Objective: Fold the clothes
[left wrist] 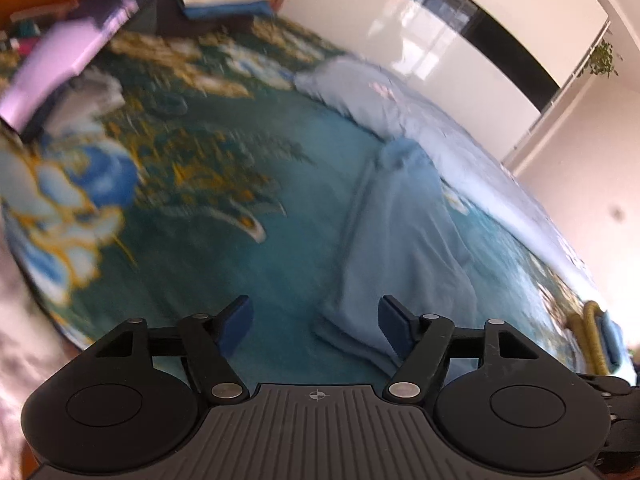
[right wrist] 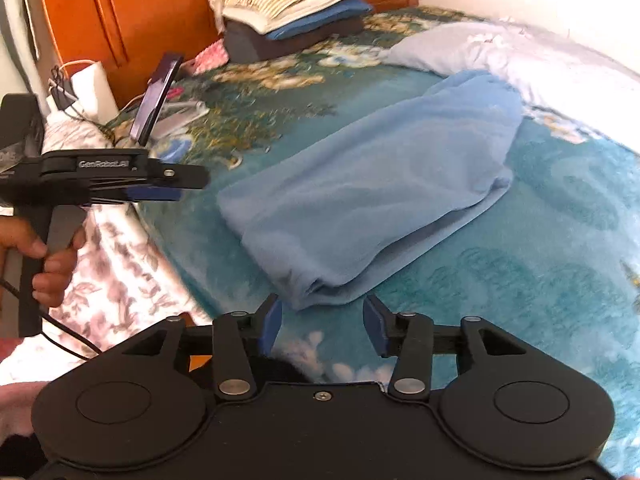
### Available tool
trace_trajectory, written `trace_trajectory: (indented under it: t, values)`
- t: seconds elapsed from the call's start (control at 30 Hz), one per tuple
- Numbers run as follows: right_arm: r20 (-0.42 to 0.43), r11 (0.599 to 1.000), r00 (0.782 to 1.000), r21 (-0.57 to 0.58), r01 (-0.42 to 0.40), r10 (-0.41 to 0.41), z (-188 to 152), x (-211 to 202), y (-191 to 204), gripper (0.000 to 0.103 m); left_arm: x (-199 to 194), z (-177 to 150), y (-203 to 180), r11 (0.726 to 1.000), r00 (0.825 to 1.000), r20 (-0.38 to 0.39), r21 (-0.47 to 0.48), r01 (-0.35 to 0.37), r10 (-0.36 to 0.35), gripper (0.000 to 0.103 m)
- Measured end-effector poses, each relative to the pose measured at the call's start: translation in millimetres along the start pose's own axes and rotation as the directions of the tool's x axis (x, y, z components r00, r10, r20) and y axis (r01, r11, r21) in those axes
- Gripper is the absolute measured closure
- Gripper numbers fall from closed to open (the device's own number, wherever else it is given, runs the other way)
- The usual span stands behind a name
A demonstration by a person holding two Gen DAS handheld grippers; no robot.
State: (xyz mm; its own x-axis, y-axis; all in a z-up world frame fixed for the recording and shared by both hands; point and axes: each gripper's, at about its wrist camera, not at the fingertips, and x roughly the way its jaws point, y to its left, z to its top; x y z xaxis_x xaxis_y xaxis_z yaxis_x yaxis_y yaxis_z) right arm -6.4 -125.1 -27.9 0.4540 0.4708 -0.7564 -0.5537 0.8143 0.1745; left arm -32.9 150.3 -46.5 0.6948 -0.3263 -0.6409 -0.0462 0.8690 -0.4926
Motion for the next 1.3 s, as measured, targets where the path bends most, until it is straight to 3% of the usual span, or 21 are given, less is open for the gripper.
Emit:
trace_trajectory:
  t: [0.1, 0.17, 0.3, 0.43, 0.57, 0.67, 0.9, 0.97, 1.0, 1.03, 1.07, 1.13, 1.3]
  values:
    - [-0.021, 0.992, 0.997, 0.110, -0.065, 0.068, -5, 6, -6, 0.054, 8, -4, 0, 0.999, 0.998, -0.048, -0.026, 0.043, -0.044, 0.033]
    - [-0.018, 0.965, 0.992, 0.238, -0.113, 0.121, -9, 11, -19, 0.054, 15, -4, 2, 0.995, 0.994, -0.072, -0.070, 0.077, -0.082, 0.032]
    - [0.046, 0.823, 0.972, 0.524, -0.220, 0.231, -20, 19, -55, 0.053, 26, -3, 11, 0.976, 0.986, -0.090, -0.182, 0.119, -0.137, 0.029]
    - [0.102, 0.680, 0.957, 0.683, -0.266, 0.272, -29, 28, -76, 0.051, 34, -1, 26, 0.937, 0.979, -0.082, -0.314, 0.152, -0.187, 0.027]
    - [0.135, 0.597, 0.950, 0.750, -0.284, 0.282, -35, 35, -80, 0.049, 39, -1, 37, 0.896, 0.972, -0.073, -0.408, 0.174, -0.223, 0.026]
    - [0.156, 0.555, 0.943, 0.775, -0.301, 0.294, -35, 41, -78, 0.049, 43, -1, 36, 0.888, 0.973, -0.068, -0.426, 0.173, -0.222, 0.026]
    - [0.181, 0.528, 0.940, 0.789, -0.314, 0.289, -29, 52, -76, 0.049, 51, -2, 35, 0.871, 0.974, -0.057, -0.461, 0.168, -0.218, 0.028]
    - [0.180, 0.534, 0.943, 0.787, -0.308, 0.279, -28, 53, -77, 0.057, 53, -3, 35, 0.866, 0.975, -0.053, -0.471, 0.167, -0.217, 0.049]
    - [0.178, 0.537, 0.945, 0.787, -0.304, 0.275, -27, 53, -77, 0.067, 54, -3, 35, 0.863, 0.975, -0.052, -0.476, 0.166, -0.216, 0.057]
    - [0.176, 0.535, 0.946, 0.789, -0.302, 0.274, -28, 53, -78, 0.072, 55, -4, 37, 0.857, 0.976, -0.047, -0.490, 0.161, -0.211, 0.072]
    - [0.174, 0.534, 0.946, 0.791, -0.299, 0.273, -29, 53, -79, 0.074, 55, -6, 39, 0.850, 0.978, -0.042, -0.504, 0.156, -0.204, 0.079]
    - [0.182, 0.530, 0.945, 0.792, -0.304, 0.271, -29, 53, -80, 0.081, 53, -10, 42, 0.837, 0.980, -0.028, -0.525, 0.155, -0.199, 0.087]
    - [0.222, 0.574, 0.940, 0.747, -0.335, 0.259, -22, 38, -78, 0.087, 35, -8, 20, 0.878, 0.983, 0.012, -0.449, 0.169, -0.184, 0.092]
